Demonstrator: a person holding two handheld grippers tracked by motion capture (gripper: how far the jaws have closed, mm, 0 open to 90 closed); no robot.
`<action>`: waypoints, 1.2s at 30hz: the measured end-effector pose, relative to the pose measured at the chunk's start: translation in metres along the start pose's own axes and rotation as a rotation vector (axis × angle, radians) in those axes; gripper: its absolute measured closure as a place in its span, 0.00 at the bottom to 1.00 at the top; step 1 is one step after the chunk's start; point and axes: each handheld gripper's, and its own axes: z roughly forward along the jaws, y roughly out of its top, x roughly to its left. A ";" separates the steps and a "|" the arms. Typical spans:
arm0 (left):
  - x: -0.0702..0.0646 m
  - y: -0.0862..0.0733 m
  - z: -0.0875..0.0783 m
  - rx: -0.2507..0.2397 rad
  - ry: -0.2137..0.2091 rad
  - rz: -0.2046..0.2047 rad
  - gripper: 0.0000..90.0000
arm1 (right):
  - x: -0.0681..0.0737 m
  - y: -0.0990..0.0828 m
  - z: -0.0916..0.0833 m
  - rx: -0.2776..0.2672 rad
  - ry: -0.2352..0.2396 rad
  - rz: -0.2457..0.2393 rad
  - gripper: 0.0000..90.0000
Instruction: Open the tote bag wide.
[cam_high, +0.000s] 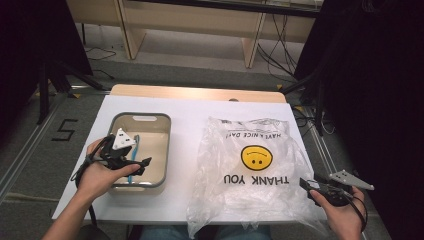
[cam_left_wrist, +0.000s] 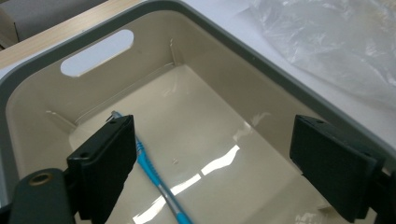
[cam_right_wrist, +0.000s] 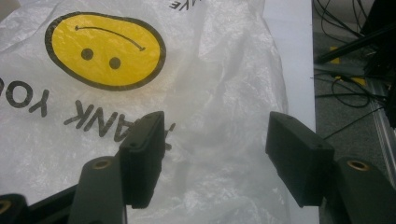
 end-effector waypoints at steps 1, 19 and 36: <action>0.000 0.000 0.000 0.000 0.000 0.000 0.17 | 0.000 0.000 0.000 0.002 -0.001 -0.001 0.43; -0.062 0.028 0.002 -0.048 -0.147 0.085 0.23 | -0.002 0.003 0.006 0.052 -0.035 0.003 0.42; -0.139 0.043 0.047 0.125 -0.317 0.216 0.22 | -0.009 0.000 0.004 0.100 -0.051 0.030 0.41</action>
